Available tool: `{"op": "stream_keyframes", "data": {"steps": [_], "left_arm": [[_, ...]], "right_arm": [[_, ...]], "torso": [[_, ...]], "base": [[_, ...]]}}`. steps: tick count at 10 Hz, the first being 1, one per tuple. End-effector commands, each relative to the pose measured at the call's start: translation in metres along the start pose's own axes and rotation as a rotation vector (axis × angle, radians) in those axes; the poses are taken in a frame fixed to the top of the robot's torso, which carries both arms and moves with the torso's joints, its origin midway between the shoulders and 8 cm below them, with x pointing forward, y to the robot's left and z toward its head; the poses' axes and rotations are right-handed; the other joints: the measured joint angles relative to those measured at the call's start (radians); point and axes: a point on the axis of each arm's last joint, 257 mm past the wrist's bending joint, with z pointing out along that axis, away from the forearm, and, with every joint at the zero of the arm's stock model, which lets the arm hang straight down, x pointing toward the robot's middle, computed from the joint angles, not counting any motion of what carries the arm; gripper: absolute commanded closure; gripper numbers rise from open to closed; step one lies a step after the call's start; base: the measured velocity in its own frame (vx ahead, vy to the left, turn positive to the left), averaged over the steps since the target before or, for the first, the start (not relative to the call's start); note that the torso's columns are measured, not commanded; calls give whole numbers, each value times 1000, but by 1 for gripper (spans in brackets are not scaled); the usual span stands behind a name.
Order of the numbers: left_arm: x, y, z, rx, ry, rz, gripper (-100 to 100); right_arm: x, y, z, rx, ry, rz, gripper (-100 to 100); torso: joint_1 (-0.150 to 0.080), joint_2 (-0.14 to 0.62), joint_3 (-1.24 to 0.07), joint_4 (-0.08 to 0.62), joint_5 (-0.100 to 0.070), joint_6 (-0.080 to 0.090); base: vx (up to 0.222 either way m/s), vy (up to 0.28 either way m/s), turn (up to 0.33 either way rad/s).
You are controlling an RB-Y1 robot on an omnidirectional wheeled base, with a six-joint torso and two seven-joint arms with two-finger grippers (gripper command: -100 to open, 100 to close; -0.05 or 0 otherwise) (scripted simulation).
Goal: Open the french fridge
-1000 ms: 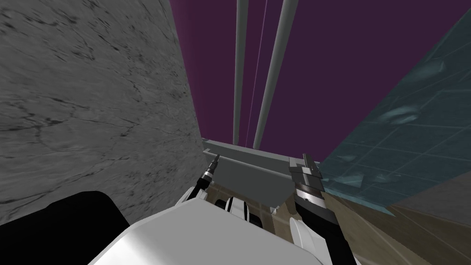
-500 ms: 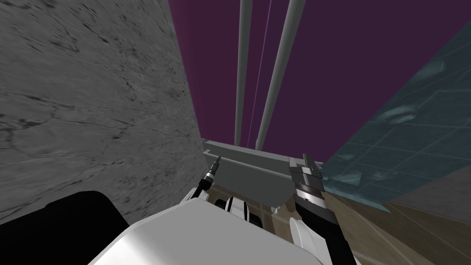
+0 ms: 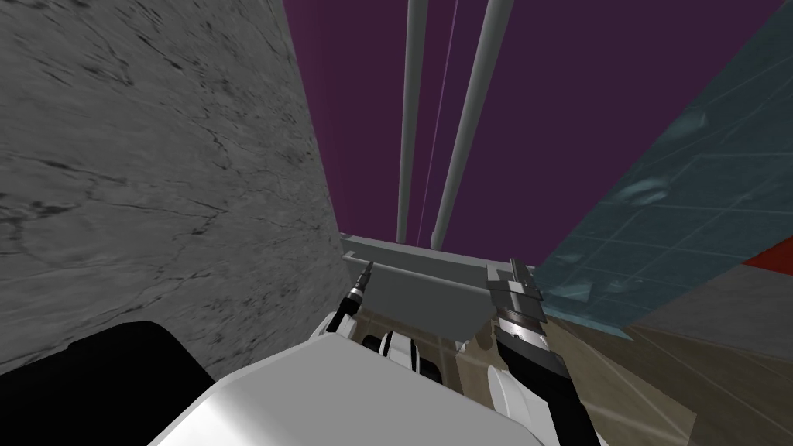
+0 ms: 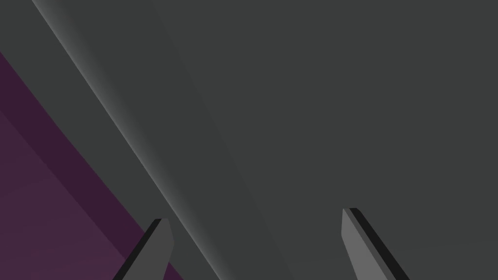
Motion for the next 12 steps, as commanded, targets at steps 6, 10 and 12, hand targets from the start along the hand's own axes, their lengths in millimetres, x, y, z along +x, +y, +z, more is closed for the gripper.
{"op": "stream_keyframes", "data": {"steps": [6, 10, 12], "left_arm": [[-4, 10, 61, -11, -58, 17, -100], [-3, 12, 93, -23, -89, 19, -100], [-6, 13, 103, -32, -108, 20, -100]], "right_arm": [[0, 0, 0, 0, 0, 0, 0], [0, 0, 0, 0, 0, 0, 0], [0, 0, 0, 0, 0, 0, 0]], "torso": [[-1, -3, -2, -1, 0, 0], [-1, -4, -3, -1, 0, 0], [-2, -5, -3, -1, -1, -1]], "base": [[-86, 41, -84], [-83, 37, -84], [-51, 18, -43]]}}
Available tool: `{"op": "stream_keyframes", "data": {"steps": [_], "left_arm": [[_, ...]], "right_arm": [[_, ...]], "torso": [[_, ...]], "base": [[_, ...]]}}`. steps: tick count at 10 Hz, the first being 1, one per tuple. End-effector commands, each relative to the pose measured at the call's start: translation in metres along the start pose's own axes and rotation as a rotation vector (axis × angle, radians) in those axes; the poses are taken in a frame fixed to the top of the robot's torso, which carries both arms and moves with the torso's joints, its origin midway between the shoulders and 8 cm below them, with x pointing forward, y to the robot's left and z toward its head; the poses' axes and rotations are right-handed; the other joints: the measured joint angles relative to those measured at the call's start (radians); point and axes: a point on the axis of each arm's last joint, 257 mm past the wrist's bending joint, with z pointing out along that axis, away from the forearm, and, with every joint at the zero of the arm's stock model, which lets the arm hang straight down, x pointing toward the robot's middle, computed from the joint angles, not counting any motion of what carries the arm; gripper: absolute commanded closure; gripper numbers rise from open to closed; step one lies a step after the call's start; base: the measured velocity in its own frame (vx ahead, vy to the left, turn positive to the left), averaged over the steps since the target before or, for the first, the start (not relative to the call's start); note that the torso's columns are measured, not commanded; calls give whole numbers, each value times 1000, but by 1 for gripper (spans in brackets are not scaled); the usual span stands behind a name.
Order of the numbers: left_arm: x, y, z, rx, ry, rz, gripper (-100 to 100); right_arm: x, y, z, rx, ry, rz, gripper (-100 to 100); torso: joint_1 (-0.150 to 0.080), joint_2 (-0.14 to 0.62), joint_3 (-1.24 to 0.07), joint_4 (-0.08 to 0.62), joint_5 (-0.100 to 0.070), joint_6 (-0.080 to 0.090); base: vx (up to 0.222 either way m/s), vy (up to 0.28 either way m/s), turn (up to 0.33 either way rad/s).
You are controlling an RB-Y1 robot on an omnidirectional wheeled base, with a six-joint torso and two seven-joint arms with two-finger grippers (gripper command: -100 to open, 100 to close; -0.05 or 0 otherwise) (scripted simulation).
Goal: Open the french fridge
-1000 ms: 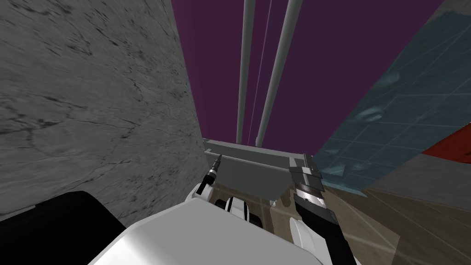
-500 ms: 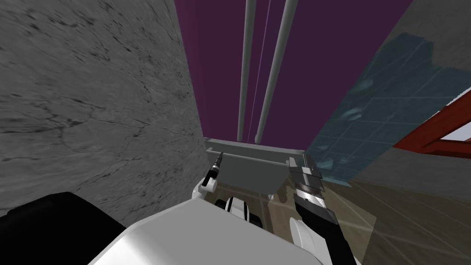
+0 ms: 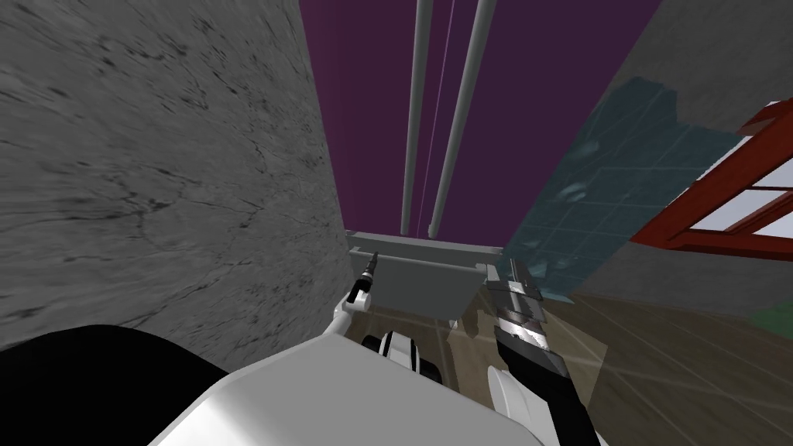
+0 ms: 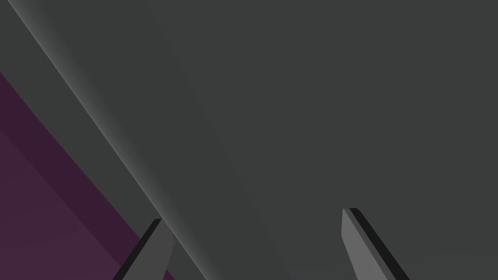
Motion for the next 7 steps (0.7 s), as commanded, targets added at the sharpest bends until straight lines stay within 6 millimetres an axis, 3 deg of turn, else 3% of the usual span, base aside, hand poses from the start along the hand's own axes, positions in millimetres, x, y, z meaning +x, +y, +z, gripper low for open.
{"op": "stream_keyframes", "data": {"steps": [1, 5, 6, 7], "left_arm": [[4, -2, 17, -6, -14, 0, -100], [11, -6, 47, -26, -36, -1, -100], [9, -3, 43, -26, -37, -4, -100], [7, -3, 33, -17, -25, 0, 100]], "right_arm": [[0, 0, 0, 0, 0, 0, 0], [0, 0, 0, 0, 0, 0, 0], [0, 0, 0, 0, 0, 0, 0], [0, 0, 0, 0, 0, 0, 0]], "torso": [[0, 2, 1, 0, 0, 1], [1, 2, 1, 0, 0, 0], [1, 1, 0, 0, 0, 0], [0, -1, 0, 0, 0, 0]], "base": [[-79, 30, -72], [-88, 32, -84], [-30, 10, -8], [67, -11, 120]]}}
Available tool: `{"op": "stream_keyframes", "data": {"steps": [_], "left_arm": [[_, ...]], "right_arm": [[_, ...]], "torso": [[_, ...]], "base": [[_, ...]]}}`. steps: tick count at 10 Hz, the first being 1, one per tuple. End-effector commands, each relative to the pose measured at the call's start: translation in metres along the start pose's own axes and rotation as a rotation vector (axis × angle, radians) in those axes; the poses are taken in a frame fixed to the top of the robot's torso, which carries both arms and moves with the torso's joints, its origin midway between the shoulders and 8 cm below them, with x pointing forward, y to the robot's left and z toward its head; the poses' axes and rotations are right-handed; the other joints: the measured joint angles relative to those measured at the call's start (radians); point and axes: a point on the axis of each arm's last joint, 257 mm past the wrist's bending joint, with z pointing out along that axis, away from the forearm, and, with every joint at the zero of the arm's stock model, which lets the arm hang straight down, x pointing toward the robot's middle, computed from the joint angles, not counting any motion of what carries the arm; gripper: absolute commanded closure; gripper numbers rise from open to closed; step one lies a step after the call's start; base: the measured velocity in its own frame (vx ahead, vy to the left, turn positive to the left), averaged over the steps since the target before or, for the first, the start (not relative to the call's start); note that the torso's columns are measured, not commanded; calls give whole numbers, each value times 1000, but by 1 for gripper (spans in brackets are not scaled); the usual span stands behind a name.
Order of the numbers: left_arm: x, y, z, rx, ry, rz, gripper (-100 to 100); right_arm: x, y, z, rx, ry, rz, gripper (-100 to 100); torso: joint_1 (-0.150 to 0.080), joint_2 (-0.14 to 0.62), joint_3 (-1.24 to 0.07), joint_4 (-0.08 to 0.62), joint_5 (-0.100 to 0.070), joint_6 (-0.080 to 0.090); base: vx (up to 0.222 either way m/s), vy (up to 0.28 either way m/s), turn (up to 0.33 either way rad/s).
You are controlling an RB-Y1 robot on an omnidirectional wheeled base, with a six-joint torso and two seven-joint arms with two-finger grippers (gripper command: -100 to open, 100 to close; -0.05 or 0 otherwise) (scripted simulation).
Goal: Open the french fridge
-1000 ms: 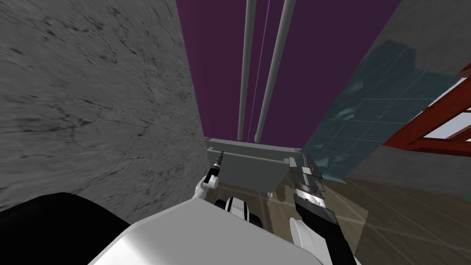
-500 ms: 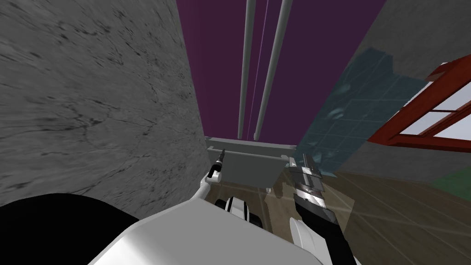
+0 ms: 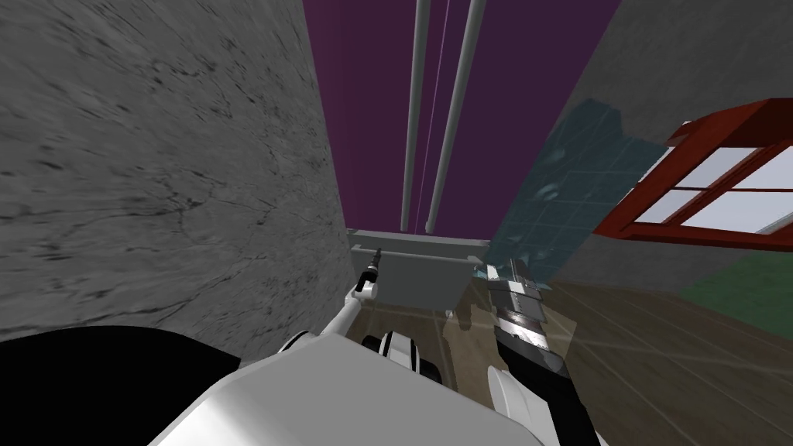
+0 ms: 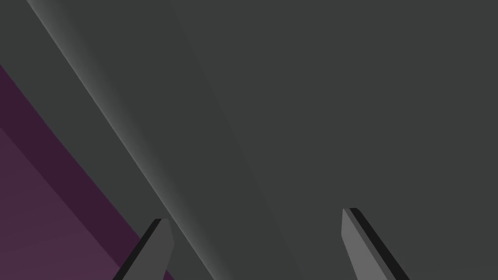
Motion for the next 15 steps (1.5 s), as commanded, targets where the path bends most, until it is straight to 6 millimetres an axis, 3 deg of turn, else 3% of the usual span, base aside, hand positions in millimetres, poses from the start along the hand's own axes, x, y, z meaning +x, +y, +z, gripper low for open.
{"op": "stream_keyframes", "data": {"steps": [1, 7, 8, 9, 10, 12, 13, 15], "left_arm": [[-3, 1, -11, 11, 11, 1, 100], [-12, 5, -58, 35, 51, 1, 100], [-10, -4, -64, 57, 71, -3, 100], [-14, 5, -74, 40, 67, 0, 100], [-11, -7, -79, 68, 87, -1, 100], [-15, 4, -90, 45, 84, -2, 100], [-12, -8, -96, 70, 105, -8, 100], [-16, 2, -106, 49, 102, -5, 100]], "right_arm": [[0, 0, 0, 0, 0, 0, 0], [0, 0, 0, 0, 0, 0, 0], [0, 0, 0, 0, 0, 0, 0], [0, 0, 0, 0, 0, 0, 0], [0, 0, 0, 0, 0, 0, 0], [0, 0, 0, 0, 0, 0, 0], [0, 0, 0, 0, 0, 0, 0], [0, 0, 0, 0, 0, 0, 0]], "torso": [[0, -4, -2, -2, 0, -1], [6, -5, -3, -3, 2, -1], [7, -5, -2, -4, 3, -2], [6, -4, -2, -3, 2, -2], [6, -3, -2, -4, 3, -1], [5, -2, -1, -4, 3, 0], [6, -2, -1, -5, 4, 0], [4, -3, -1, -5, 3, -1]], "base": [[75, -37, 70], [91, -39, 83], [100, -46, 120], [85, -38, 62], [77, -40, 103], [61, -18, 27], [61, -42, 98], [54, -24, 39]]}}
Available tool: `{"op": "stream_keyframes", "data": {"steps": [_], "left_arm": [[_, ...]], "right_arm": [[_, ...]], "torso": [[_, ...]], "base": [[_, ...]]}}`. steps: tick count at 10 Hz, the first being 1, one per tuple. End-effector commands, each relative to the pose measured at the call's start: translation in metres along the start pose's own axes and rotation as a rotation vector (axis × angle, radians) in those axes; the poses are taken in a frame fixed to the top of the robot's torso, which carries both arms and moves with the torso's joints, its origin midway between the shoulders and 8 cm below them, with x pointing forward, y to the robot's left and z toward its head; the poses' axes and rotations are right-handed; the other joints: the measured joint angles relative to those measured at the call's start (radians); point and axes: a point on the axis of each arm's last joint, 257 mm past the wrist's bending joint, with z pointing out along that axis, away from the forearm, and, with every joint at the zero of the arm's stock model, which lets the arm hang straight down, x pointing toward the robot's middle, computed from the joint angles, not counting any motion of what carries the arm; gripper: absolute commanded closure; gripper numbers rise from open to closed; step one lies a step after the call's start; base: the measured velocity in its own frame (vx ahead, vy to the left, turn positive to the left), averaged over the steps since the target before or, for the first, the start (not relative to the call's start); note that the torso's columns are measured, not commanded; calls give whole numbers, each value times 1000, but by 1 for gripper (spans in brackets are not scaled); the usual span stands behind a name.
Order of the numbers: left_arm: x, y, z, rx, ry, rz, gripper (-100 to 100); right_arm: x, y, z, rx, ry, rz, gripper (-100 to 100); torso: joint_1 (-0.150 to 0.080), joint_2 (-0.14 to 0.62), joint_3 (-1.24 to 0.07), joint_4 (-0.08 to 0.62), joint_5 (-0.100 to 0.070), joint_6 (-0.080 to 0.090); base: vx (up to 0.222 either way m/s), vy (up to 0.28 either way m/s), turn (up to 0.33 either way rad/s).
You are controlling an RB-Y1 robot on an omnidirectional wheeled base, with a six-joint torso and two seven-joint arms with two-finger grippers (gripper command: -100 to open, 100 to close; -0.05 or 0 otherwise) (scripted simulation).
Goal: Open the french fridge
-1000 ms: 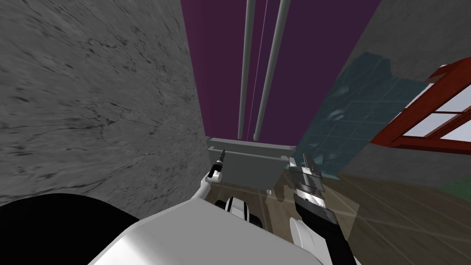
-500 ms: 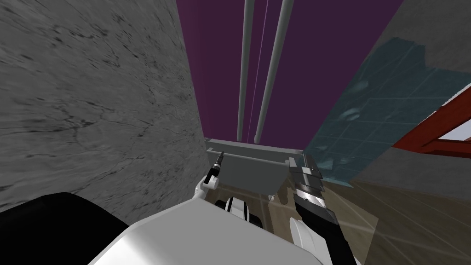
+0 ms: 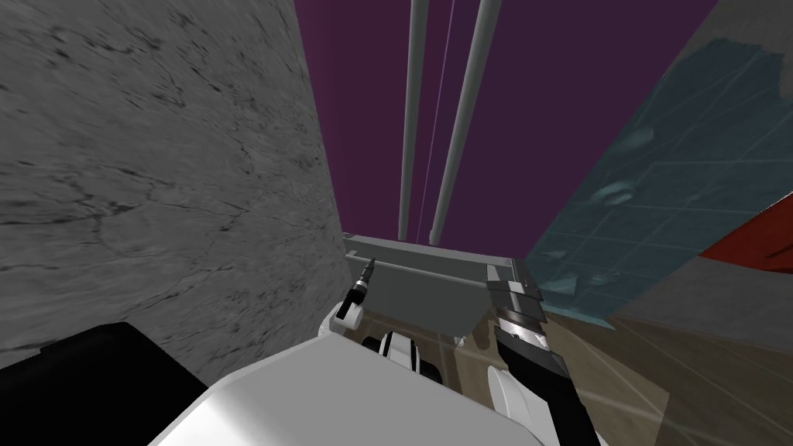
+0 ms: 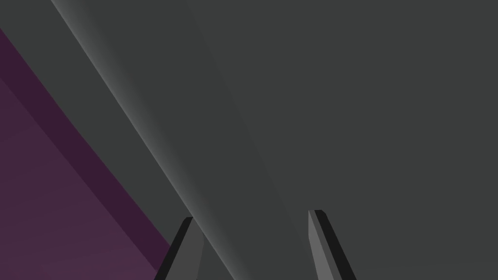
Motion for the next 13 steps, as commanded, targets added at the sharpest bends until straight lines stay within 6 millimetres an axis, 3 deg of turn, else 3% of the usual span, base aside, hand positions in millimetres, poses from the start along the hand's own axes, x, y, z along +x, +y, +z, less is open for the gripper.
{"op": "stream_keyframes", "data": {"steps": [1, 2, 3, 5, 6, 7, 8, 13], "left_arm": [[2, 0, -18, -9, 25, -5, 100], [0, 6, -27, -26, 22, -3, 100], [4, -7, -32, 0, 43, -8, 100], [2, 2, -43, -24, 41, -8, 100], [5, -12, -50, -1, 60, -16, 100], [4, -4, -59, -23, 60, -14, 100], [-1, -11, -51, -1, 46, -11, 100], [-3, -16, -54, -17, 58, -17, 100]], "right_arm": [[0, 0, 0, 0, 0, 0, 0], [0, 0, 0, 0, 0, 0, 0], [0, 0, 0, 0, 0, 0, 0], [0, 0, 0, 0, 0, 0, 0], [0, 0, 0, 0, 0, 0, 0], [0, 0, 0, 0, 0, 0, 0], [0, 0, 0, 0, 0, 0, 0], [0, 0, 0, 0, 0, 0, 0]], "torso": [[2, 0, 0, -1, 1, 1], [1, -1, -1, 1, 0, -1], [0, 0, 0, 0, 0, 0], [-2, 1, 0, 1, 0, 2], [-2, 1, 1, 0, 1, 3], [-7, 1, 1, 1, -1, 6], [-9, 0, 0, -1, 0, 8], [-7, 6, 4, 4, -2, 4]], "base": [[70, -16, 90], [67, -30, 68], [92, -39, 110], [60, -28, 21], [62, -34, 230], [68, -24, 19], [20, 2, 19], [-140, 7, -1]]}}
